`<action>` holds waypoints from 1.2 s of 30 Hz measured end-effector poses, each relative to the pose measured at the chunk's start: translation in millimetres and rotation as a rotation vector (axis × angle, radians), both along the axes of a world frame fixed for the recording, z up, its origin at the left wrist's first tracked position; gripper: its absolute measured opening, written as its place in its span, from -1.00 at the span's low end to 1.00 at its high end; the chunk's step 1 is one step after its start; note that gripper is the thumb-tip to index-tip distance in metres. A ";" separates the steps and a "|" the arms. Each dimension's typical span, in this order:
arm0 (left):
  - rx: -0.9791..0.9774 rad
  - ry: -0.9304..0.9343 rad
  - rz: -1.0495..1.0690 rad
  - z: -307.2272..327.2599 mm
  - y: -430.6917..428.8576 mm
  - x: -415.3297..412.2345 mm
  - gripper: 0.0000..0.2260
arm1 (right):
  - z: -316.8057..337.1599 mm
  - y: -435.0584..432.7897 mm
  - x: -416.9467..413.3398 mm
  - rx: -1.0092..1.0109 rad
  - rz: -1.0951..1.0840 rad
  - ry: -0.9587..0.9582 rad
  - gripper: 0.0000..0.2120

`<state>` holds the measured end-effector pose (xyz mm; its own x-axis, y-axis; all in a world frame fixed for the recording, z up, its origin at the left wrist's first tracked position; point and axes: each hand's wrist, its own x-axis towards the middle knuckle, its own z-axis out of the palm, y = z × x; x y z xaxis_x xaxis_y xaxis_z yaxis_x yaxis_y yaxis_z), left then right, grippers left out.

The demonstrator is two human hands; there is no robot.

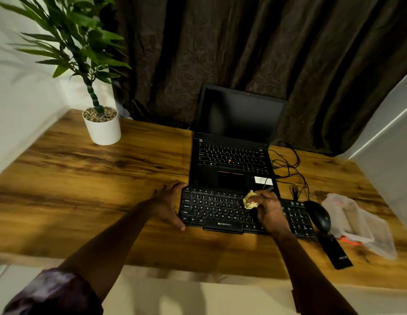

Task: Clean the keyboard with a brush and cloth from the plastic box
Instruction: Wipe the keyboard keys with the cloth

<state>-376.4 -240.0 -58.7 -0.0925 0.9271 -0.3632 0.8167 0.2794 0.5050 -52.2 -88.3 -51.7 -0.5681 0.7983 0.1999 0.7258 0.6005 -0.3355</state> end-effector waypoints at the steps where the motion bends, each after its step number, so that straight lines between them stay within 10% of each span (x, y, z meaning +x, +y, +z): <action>1: 0.000 0.003 -0.003 0.1 -0.1 0.2 0.29 | 0.4 -1.4 -1.2 0.006 0.002 -0.003 -0.50; 36: 0.026 -0.004 0.013 -2.9 1.4 0.9 0.30 | 0.7 -19.5 -72.8 -0.038 0.228 -0.040 -0.58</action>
